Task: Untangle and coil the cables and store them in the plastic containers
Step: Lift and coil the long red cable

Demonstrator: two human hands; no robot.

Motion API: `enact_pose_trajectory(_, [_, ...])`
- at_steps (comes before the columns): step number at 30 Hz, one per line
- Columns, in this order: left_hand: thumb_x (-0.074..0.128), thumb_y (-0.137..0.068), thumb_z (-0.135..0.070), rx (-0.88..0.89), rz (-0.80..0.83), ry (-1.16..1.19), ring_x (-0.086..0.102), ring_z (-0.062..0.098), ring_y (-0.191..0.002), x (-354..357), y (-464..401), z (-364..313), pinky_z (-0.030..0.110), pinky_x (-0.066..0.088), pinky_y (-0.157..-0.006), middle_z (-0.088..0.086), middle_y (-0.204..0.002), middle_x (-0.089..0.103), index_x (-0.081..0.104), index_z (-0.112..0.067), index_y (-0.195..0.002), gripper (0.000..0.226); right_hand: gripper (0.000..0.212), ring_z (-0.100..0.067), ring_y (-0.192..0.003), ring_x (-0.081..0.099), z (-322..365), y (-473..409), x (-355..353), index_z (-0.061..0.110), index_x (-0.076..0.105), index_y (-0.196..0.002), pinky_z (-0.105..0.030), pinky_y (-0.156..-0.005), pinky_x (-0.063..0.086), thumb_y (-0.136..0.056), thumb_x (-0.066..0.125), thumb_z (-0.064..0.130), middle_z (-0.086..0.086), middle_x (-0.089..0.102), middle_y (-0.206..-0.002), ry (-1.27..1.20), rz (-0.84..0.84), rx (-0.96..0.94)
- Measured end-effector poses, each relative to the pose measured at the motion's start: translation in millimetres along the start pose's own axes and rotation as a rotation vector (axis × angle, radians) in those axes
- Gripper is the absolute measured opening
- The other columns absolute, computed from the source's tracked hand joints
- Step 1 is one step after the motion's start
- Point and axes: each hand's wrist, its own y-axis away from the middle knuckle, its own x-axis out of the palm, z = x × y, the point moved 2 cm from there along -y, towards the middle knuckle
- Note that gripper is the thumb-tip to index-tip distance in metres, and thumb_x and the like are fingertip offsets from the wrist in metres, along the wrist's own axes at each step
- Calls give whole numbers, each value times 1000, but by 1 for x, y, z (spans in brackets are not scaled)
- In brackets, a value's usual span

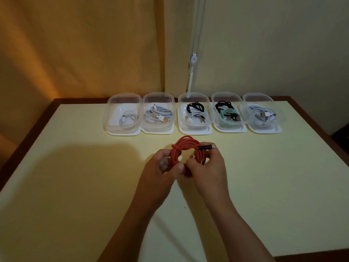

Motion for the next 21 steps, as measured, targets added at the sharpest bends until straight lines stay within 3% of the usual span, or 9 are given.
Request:
enact_pose_trajectory(3, [69, -87, -8, -12, -54, 52, 72, 27, -82, -3, -1, 0, 36, 61, -75, 18, -83, 72, 65, -14, -103, 18, 19, -5, -78, 68, 3, 1, 2, 29, 65, -97, -38, -78, 60, -88, 68, 13, 14, 71, -84, -3, 36, -44])
enact_pose_trajectory(6, [63, -91, -2, -53, -77, 116, 73, 23, -84, -8, -1, -2, 28, 59, -70, 17, -87, 74, 64, -10, -109, 19, 17, -13, -83, 71, 6, 1, 4, 28, 69, -99, -46, -81, 60, -93, 62, 14, 9, 73, -88, -26, 98, -31])
enact_pose_trajectory(10, [62, -92, -3, -86, -93, 133, 73, 20, -85, -13, -2, 0, 31, 60, -72, 11, -88, 75, 64, -11, -109, 19, 30, -20, -82, 73, 9, 2, 4, 25, 72, -100, -50, -80, 61, -93, 55, 3, 4, 74, -89, -51, 188, 2])
enact_pose_trajectory(14, [64, -92, -5, -112, -110, 141, 74, 21, -86, -15, -4, 2, 31, 59, -71, 11, -91, 75, 64, -13, -111, 21, 36, -15, -83, 73, 8, 2, 3, 32, 72, -108, -49, -81, 60, -94, 56, 3, 11, 75, -92, -14, 197, 4])
enact_pose_trajectory(21, [64, -92, -5, -99, -117, 90, 74, 20, -85, -23, -5, 0, 34, 61, -75, 10, -95, 74, 66, -15, -107, 18, 27, -14, -90, 73, 6, 4, 6, 29, 76, -105, -44, -87, 60, -92, 66, 8, 7, 77, -94, -38, 195, 4])
